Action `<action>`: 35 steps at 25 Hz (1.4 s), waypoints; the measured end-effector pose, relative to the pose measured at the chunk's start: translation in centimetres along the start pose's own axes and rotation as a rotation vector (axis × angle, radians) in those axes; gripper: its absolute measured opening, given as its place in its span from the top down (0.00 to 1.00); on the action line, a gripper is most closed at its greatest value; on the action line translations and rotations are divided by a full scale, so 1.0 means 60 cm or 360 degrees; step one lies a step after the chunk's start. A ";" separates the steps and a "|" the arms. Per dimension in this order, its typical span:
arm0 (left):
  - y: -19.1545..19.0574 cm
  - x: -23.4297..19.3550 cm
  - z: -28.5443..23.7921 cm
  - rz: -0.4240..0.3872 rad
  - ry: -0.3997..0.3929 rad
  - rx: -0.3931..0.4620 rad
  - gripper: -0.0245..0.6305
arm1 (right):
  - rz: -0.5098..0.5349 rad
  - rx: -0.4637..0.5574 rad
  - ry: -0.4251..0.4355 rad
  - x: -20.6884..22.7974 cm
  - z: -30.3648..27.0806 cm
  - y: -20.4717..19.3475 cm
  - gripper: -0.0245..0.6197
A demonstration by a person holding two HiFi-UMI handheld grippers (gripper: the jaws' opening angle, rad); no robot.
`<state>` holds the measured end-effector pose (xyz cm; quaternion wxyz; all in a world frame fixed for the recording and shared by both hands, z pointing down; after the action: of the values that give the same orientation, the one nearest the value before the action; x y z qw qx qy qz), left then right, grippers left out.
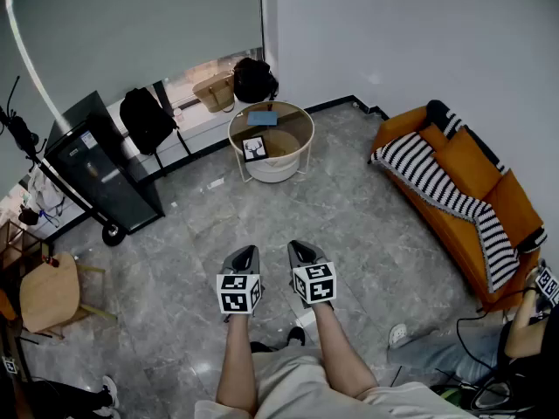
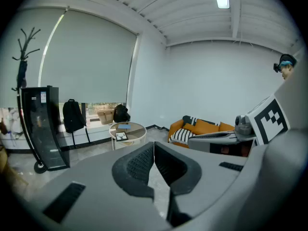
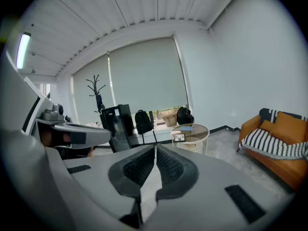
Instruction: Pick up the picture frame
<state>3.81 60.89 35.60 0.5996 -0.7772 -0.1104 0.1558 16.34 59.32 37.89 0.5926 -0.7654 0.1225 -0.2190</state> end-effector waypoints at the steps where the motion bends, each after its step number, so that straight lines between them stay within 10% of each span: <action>1: 0.003 -0.001 0.000 0.0003 0.0003 0.0002 0.93 | 0.0004 0.0002 0.0002 0.001 -0.002 0.004 0.90; 35: -0.013 -0.006 -0.018 0.0184 0.0018 0.0001 0.93 | -0.0192 -0.0097 0.0052 0.083 0.024 -0.024 0.90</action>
<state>3.90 60.01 36.66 0.5906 -0.7829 -0.0618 0.1857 21.26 58.72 39.95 0.5526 -0.7855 0.0925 -0.2629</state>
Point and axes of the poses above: the fingertips, and each gripper's own axes: z backward along the fingers, x to its right, y out of its top, the point moved 3 cm from there along z, backward along the fingers, and after that the axes turned 11 degrees about x, right-handed, at the moved point
